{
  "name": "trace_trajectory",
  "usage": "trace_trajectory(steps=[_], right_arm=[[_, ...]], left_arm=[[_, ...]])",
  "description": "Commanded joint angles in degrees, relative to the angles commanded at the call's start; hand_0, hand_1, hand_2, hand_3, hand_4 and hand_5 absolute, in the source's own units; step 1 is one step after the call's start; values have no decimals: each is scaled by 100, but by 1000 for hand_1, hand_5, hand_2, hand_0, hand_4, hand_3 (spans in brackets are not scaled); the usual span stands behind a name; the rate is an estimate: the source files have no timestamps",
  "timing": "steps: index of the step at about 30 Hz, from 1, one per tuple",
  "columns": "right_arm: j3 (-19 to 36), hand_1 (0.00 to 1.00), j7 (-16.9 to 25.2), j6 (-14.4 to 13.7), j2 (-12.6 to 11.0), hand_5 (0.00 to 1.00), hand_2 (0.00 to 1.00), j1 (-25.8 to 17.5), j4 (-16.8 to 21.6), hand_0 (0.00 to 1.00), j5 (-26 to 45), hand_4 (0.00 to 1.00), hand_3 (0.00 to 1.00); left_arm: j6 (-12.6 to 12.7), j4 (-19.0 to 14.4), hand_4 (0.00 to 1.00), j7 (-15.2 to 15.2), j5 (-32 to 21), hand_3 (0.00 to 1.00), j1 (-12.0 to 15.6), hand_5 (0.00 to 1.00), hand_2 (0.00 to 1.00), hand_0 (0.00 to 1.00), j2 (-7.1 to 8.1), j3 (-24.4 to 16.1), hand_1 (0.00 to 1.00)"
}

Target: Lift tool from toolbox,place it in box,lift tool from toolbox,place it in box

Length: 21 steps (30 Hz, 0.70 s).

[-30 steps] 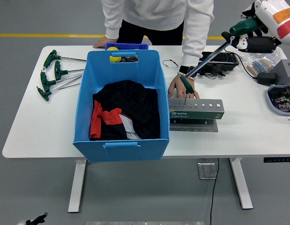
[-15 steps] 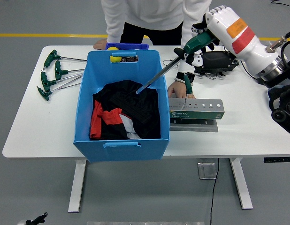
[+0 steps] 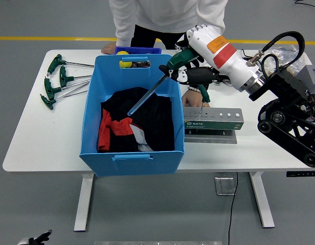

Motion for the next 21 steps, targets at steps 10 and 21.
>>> trace_trajectory(steps=[10,21], right_arm=[[-836,2,-538,203,293,465,2,329,-525,2,-568,636,2],[-1465,2,-854,104,761,503,16,624,-964,18,-943,695,2]], left_arm=[[10,0,725,-1,18,614,-6,550,818,853,8,-28,838],[6,0,725,10,30,614,-12,550,818,855,9,-24,839]])
